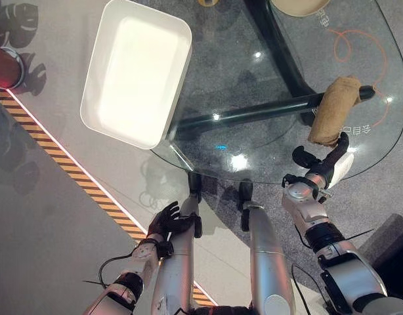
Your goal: Wipe the table with a cloth and put it in the basket.
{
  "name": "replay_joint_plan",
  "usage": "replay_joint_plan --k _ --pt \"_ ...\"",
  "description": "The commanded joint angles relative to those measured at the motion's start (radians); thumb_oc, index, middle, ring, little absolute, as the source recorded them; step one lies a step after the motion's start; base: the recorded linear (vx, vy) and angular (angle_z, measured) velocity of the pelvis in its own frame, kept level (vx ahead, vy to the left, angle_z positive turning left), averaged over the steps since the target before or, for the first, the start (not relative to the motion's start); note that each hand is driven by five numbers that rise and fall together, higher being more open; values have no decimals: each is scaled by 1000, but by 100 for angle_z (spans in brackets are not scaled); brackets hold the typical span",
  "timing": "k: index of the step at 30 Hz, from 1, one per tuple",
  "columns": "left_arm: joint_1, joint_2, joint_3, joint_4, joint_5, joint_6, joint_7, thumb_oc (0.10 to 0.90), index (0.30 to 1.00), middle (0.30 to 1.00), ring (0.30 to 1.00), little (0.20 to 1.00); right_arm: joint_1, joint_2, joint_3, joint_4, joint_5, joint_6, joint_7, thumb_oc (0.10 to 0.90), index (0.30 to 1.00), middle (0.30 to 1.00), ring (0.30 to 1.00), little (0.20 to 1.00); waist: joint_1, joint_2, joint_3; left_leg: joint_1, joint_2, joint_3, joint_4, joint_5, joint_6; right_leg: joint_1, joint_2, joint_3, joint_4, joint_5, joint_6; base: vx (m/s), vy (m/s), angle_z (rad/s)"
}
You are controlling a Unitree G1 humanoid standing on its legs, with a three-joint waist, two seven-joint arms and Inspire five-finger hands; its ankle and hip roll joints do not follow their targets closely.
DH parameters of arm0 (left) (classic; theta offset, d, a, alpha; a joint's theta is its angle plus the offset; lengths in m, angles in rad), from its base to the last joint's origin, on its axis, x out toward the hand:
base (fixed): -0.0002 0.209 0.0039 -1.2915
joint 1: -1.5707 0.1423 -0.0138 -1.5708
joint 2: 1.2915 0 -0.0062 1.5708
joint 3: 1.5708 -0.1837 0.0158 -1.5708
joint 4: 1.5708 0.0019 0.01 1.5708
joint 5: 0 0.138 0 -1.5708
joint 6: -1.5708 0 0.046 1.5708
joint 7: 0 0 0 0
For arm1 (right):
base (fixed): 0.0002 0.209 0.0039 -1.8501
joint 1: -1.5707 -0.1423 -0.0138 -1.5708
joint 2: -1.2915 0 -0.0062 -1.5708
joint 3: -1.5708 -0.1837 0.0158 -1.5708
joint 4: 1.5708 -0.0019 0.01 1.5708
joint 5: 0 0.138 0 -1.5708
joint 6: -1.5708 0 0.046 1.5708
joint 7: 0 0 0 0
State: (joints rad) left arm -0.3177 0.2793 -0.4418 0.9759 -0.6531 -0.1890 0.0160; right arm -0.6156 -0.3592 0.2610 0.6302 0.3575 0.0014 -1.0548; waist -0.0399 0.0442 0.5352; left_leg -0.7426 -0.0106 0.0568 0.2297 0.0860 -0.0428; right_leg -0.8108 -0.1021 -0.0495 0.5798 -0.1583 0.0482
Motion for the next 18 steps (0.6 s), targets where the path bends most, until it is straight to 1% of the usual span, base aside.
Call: replay_joint_plan --k 1,13,14,18 --pt "47 -60 -52 -25 -19 9 -3 800 900 900 900 900 -1 -81 -46 -53 6 -77 -104 800 900 900 900 900 3 5 -15 -54 -75 -12 229 -151 60 21 51 7 -242 208 -2 0 0 0" --pt "46 -52 -72 -70 -48 25 8 800 900 900 900 900 -65 -128 -69 -70 21 -91 -115 800 900 900 900 900 7 17 -15 -100 -77 -12 239 -149 64 -31 51 12 -236 222 3 0 0 0" --pt "49 -50 -70 -76 -53 25 9 800 900 900 900 900 -72 -135 -77 -80 23 -102 -117 800 900 900 900 900 8 19 -15 -107 -76 -12 241 -149 64 -40 52 12 -233 222 4 0 0 0" --pt "49 -50 -69 -76 -54 23 9 800 900 900 900 900 -90 -144 -85 -95 24 -93 -131 800 900 900 900 900 8 19 -15 -113 -76 -12 247 -151 64 -46 53 13 -227 220 3 0 0 0"
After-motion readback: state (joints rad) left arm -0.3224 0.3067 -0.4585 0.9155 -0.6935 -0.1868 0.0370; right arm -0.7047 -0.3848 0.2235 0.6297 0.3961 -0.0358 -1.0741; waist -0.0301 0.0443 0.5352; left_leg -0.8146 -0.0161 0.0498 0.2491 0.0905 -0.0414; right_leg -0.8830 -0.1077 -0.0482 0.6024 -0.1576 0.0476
